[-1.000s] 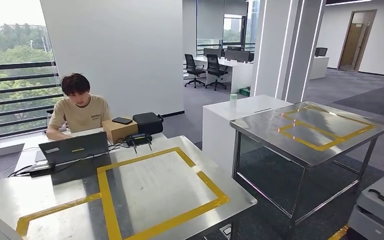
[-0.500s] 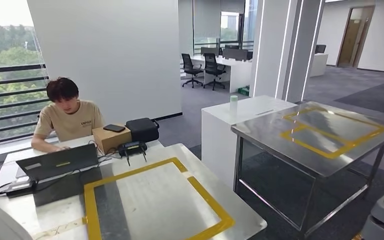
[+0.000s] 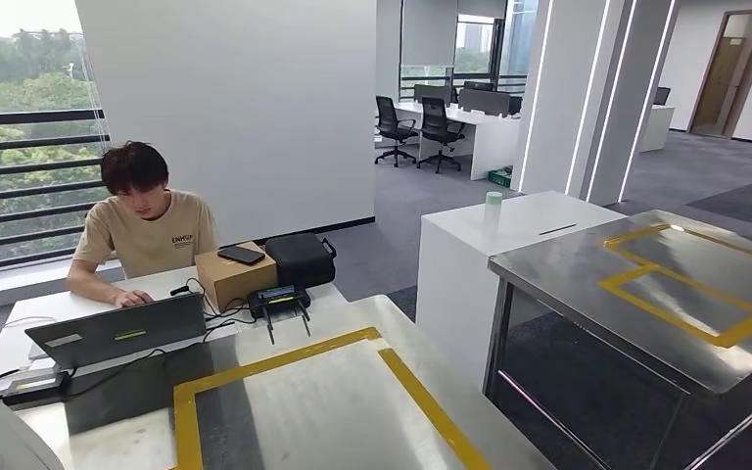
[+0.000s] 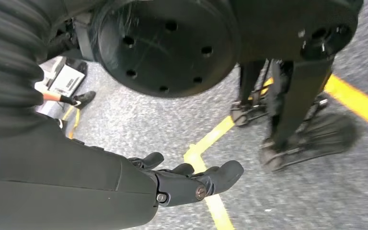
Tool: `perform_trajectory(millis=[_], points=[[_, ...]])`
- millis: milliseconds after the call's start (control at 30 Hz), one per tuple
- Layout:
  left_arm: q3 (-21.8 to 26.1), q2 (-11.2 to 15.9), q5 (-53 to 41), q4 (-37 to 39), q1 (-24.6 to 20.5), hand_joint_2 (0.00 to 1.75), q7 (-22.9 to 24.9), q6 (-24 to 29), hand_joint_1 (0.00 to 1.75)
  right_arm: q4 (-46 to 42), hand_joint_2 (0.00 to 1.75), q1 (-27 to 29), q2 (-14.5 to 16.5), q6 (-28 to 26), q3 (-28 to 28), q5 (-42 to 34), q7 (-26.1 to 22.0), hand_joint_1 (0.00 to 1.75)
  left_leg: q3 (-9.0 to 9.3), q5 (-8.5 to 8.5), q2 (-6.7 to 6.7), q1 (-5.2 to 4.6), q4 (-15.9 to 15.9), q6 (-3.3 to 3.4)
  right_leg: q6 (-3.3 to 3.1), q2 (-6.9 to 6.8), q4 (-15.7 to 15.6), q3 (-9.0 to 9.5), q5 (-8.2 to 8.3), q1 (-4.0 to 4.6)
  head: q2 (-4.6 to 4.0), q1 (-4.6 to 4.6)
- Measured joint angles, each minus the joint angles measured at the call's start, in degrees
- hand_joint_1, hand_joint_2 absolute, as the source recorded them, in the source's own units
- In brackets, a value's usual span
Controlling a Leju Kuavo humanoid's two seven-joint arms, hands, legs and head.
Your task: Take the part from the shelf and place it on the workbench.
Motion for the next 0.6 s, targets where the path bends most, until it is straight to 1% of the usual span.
perform_trajectory(millis=[33,67,100,133,167,200,233,300,333,367,400,433,467,500,533,567,600], points=[[-0.1,0.2,-1.4,1.2,-0.4,1.75,0.2,0.8,1.75,0.0,1.75,0.1,0.0,0.0,0.0,0.2,0.0,0.0,0.63,-0.8,-0.2,-0.01,0.0,-0.35,-0.35,0.13,-1.4,-0.05,3.68,0.33,0.01,-0.03],[-0.2,0.7,-4.0,2.5,-0.9,1.75,0.2,2.0,1.75,0.0,1.75,0.0,-0.1,0.0,0.0,0.3,0.0,0.0,1.29,-1.2,-0.41,0.02,0.2,-0.79,-0.52,0.21,-1.8,0.16,5.05,0.61,0.01,-0.05],[-0.3,1.3,-8.0,4.0,-1.6,1.75,0.0,3.9,1.75,0.0,1.75,-0.1,0.0,0.0,0.0,0.5,-0.1,0.0,1.56,-1.33,-0.53,0.11,0.2,-1.21,-0.68,0.24,-2.2,0.74,4.98,0.65,0.02,-0.05],[-0.4,2.0,-13.6,5.6,-2.4,1.75,-0.4,6.7,1.31,0.0,1.31,-0.3,0.0,0.0,0.0,0.7,-0.1,0.0,1.69,-1.18,-0.46,0.23,0.6,-1.49,-0.85,0.2,-2.7,1.33,4.83,0.6,0.03,-0.06],[-0.6,2.8,-19.9,7.6,-3.6,1.75,-0.9,9.8,0.87,0.0,0.87,-0.4,0.0,0.0,0.0,0.8,-0.2,0.0,1.14,-0.99,-0.34,0.28,1.8,-1.76,-1.12,0.19,-3.2,1.99,4.66,0.49,0.03,-0.07],[-1.0,3.5,-25.8,9.6,-4.7,1.75,-1.4,12.8,0.44,0.0,0.44,-0.6,0.0,0.0,0.0,1.0,-0.2,0.0,-0.04,-1.2,-0.21,0.31,3.6,-2.02,-1.37,0.2,-3.8,2.65,4.54,0.34,0.03,-0.09],[-1.3,4.0,-30.7,11.5,-5.7,1.75,-1.7,15.3,0.0,0.0,0.0,-0.7,0.0,0.0,0.0,1.1,-0.2,0.0,-1.85,-1.98,-0.06,0.36,6.3,-2.24,-1.62,0.22,-4.2,3.24,4.32,0.26,0.03,-0.12],[-2.1,4.5,-36.4,14.6,-7.0,1.75,-1.8,17.9,0.0,0.0,0.0,-0.9,0.0,0.0,0.0,1.3,-0.2,0.0,-5.88,-4.39,0.05,0.45,11.5,-2.68,-1.94,0.31,-4.5,4.22,3.66,0.21,0.02,-0.14],[-2.5,4.7,-38.9,15.8,-7.5,1.31,-1.6,18.8,0.0,0.0,0.0,-1.0,0.0,0.0,0.0,1.3,-0.1,0.0,-7.45,-5.0,0.08,0.5,12.8,-2.79,-1.99,0.39,-4.5,4.75,3.23,0.21,0.02,-0.14],[-3.0,4.8,-41.5,17.0,-7.9,0.87,-1.3,19.6,0.0,0.0,0.0,-1.0,0.0,0.0,0.0,1.4,-0.1,0.0,-8.3,-4.36,0.09,0.51,12.6,-2.86,-1.97,0.47,-4.5,5.32,2.78,0.21,0.02,-0.14],[-3.7,5.0,-44.3,18.3,-8.5,0.44,-0.9,20.2,0.0,0.0,0.0,-0.9,0.0,0.0,0.0,1.5,0.0,0.0,-8.41,-2.22,0.1,0.52,10.6,-2.87,-1.91,0.52,-4.5,5.98,2.3,0.19,0.02,-0.14],[-4.5,5.1,-46.8,19.6,-9.0,0.0,-0.4,20.5,0.0,0.0,0.0,-0.8,0.0,0.0,0.0,1.5,0.0,0.0,-7.95,0.9,0.11,0.53,7.4,-2.85,-1.78,0.53,-4.4,6.66,1.79,0.16,0.02,-0.14],[-5.5,5.3,-48.8,21.0,-9.4,0.0,0.1,20.4,0.0,0.0,0.0,-0.7,0.0,0.0,0.0,1.6,0.0,0.0,-7.46,3.39,0.09,0.47,4.5,-2.81,-1.62,0.55,-4.4,7.24,1.38,0.13,0.02,-0.15],[-6.5,5.4,-50.3,22.4,-9.8,0.0,0.6,20.1,0.0,0.0,0.0,-0.7,0.0,0.0,0.0,1.6,0.1,0.0,-7.09,4.85,0.13,0.38,1.7,-2.65,-1.41,0.59,-4.3,7.48,1.11,0.13,0.02,-0.21],[-7.4,5.5,-51.3,23.6,-10.0,0.0,1.0,19.8,0.0,0.0,0.0,-0.8,0.0,0.0,0.0,1.6,0.1,0.0,-6.88,5.63,0.19,0.28,0.2,-2.31,-1.14,0.64,-4.3,7.5,0.92,0.16,0.03,-0.21],[-8.3,5.5,-52.0,24.6,-10.1,0.0,1.4,19.6,0.0,0.0,0.0,-0.8,0.0,0.0,0.0,1.7,0.1,0.0,-6.88,5.47,0.24,0.18,-0.2,-1.91,-0.9,0.71,-4.4,7.4,0.86,0.19,0.04,-0.21],[-9.1,5.6,-52.6,25.3,-10.1,0.0,1.7,19.5,0.0,0.0,0.0,-0.9,0.0,0.0,0.0,1.7,0.1,0.0,-6.81,5.71,0.31,0.18,-0.8,-1.61,-0.85,0.74,-4.4,7.26,0.8,0.29,0.05,-0.2]])
